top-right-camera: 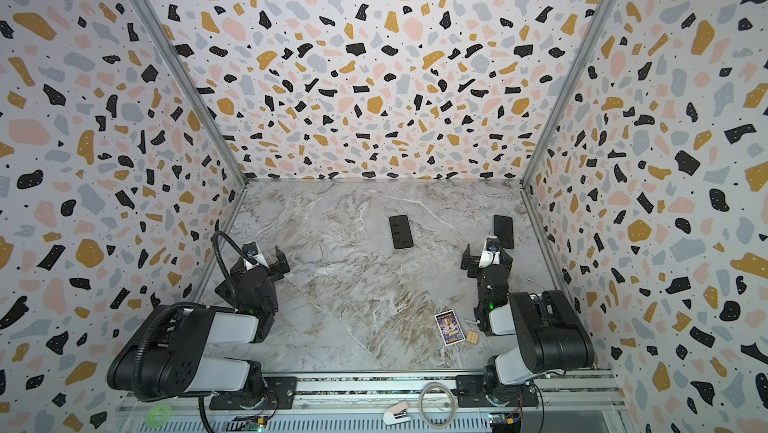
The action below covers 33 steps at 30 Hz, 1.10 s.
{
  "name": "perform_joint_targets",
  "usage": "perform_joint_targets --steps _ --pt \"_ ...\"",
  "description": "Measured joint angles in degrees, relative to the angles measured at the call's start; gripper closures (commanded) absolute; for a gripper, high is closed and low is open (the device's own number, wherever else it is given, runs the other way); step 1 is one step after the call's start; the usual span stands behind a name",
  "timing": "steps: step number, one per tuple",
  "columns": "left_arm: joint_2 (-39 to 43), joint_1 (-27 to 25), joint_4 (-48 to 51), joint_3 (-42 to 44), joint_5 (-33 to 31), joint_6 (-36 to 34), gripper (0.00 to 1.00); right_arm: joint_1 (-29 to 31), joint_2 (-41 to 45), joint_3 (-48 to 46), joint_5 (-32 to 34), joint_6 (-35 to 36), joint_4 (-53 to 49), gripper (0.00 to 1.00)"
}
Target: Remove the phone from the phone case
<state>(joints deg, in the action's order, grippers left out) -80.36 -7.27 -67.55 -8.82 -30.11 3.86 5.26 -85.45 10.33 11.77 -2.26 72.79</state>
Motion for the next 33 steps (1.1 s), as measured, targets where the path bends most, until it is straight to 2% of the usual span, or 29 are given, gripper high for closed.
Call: perform_joint_targets --steps 14,17,20,23,27,33 --pt "0.90 -0.04 0.39 0.00 0.57 -0.09 0.00 0.90 0.61 -0.48 0.28 0.90 -0.04 0.01" --pt "4.00 -0.46 2.21 0.00 0.92 -0.24 0.01 3.41 4.46 -0.85 2.16 2.29 -2.01 0.01" --pt "10.54 -1.27 7.08 -0.09 0.55 0.02 0.00 6.82 10.82 -0.85 4.83 2.93 -5.51 0.01" --pt "17.57 -2.01 16.74 -2.45 -0.52 3.02 0.00 9.33 17.42 0.57 6.73 2.54 -13.20 0.01" --pt "24.55 -3.04 31.93 -10.21 -0.33 9.09 0.00 11.54 26.14 7.34 7.48 -0.52 -29.64 0.01" --pt "30.29 -4.20 51.21 -20.11 5.92 18.29 0.00 12.83 34.25 18.78 1.68 -9.07 -51.80 0.01"
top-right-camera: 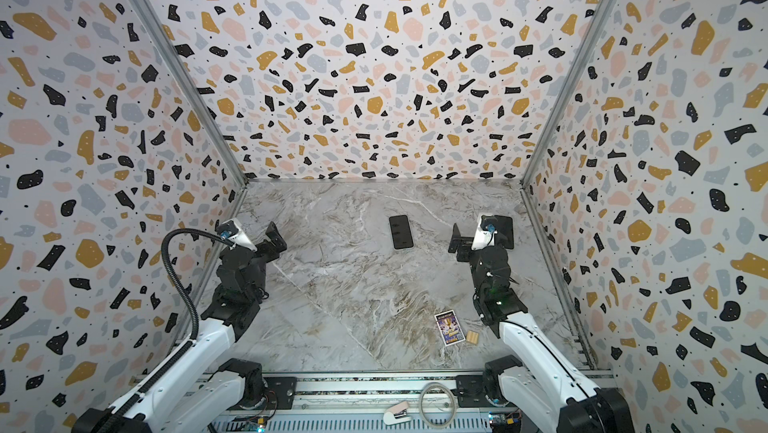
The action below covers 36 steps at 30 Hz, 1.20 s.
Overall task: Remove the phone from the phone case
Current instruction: 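Move the right gripper over the mid-table phone while the left arm rises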
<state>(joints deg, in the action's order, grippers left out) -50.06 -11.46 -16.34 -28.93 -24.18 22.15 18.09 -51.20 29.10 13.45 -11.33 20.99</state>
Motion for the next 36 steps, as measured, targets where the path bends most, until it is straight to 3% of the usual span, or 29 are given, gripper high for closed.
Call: perform_joint_targets --steps 6,14,21,36 --pt "0.22 -1.11 13.90 -5.99 13.05 4.48 0.00 4.66 0.20 6.73 -4.24 -6.67 -19.10 0.01" --pt "0.42 -2.27 25.88 -6.95 23.80 4.66 0.00 15.41 -6.73 14.36 -4.79 -12.87 -35.08 0.01" --pt "0.81 -3.76 30.71 -7.89 25.64 4.20 0.00 19.98 -20.17 23.50 -3.26 -15.45 -40.63 0.01" --pt "3.10 -5.97 34.47 -7.89 24.92 2.47 0.00 20.09 -47.43 46.49 -4.48 -12.37 -46.49 0.01"
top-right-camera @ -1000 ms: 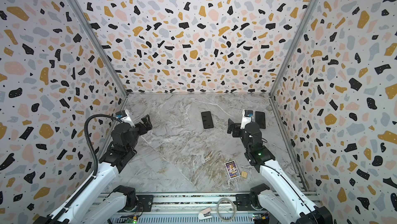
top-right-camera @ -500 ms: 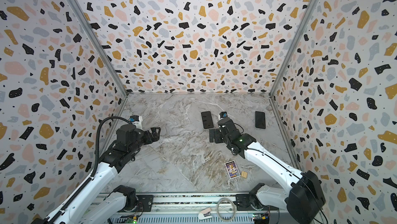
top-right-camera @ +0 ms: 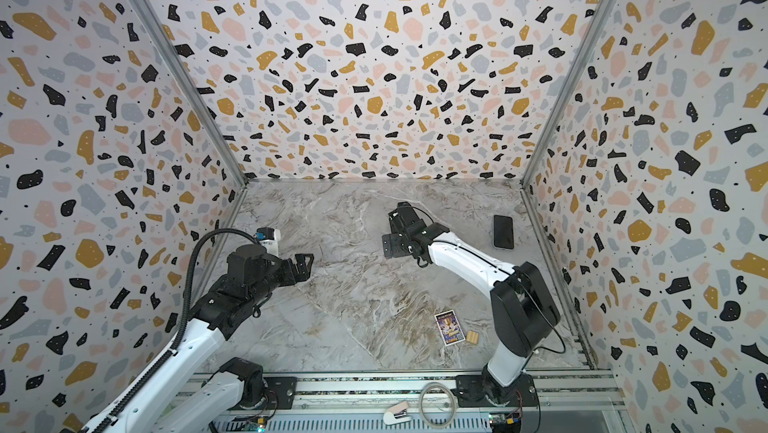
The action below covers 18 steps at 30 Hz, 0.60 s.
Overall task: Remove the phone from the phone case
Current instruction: 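Move the right gripper over the mid-table phone while the left arm rises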
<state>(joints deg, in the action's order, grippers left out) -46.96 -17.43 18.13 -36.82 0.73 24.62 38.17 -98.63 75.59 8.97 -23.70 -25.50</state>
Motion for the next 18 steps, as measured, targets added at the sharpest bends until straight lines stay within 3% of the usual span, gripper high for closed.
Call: perform_joint_targets --steps 9,18 --pt "0.02 0.00 0.31 0.00 -0.26 -0.22 0.00 -1.95 -10.88 8.28 -1.29 1.77 -2.36 0.01" --pt "0.02 0.00 0.31 0.00 -0.92 -0.44 0.00 -4.17 -14.88 9.29 -3.43 2.38 -2.38 0.01"
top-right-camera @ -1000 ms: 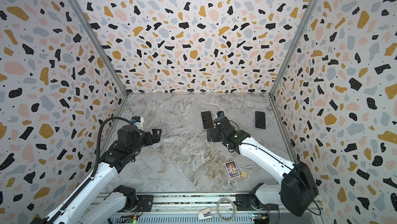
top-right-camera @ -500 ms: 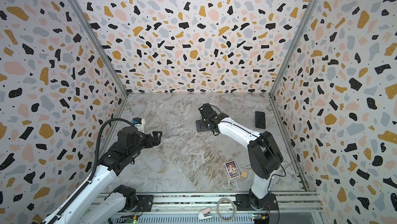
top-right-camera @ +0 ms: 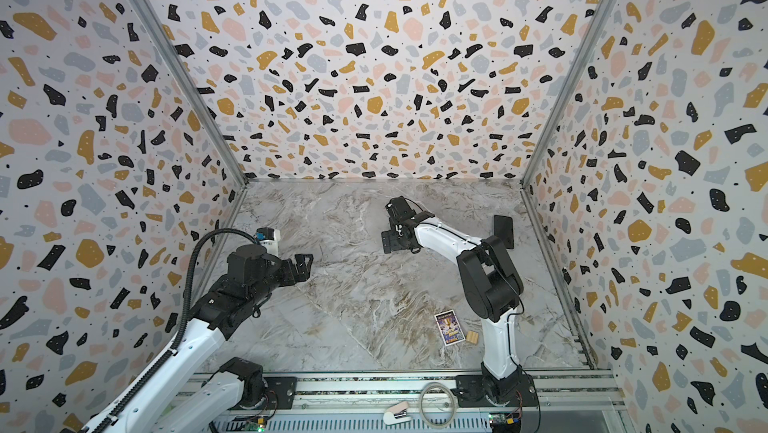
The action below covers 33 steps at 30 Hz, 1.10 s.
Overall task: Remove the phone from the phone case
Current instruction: 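Move the right gripper over the mid-table phone while the left arm rises, then lower the right gripper and grasp the phone's near end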
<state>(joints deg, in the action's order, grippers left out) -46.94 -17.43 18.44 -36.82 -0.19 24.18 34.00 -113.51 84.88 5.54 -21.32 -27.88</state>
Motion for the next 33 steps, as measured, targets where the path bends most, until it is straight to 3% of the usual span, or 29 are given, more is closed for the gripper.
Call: perform_joint_targets --steps 33 --pt "1.64 0.00 0.04 0.00 -1.16 0.00 0.00 -1.11 -8.59 4.35 1.20 0.35 0.46 0.04"
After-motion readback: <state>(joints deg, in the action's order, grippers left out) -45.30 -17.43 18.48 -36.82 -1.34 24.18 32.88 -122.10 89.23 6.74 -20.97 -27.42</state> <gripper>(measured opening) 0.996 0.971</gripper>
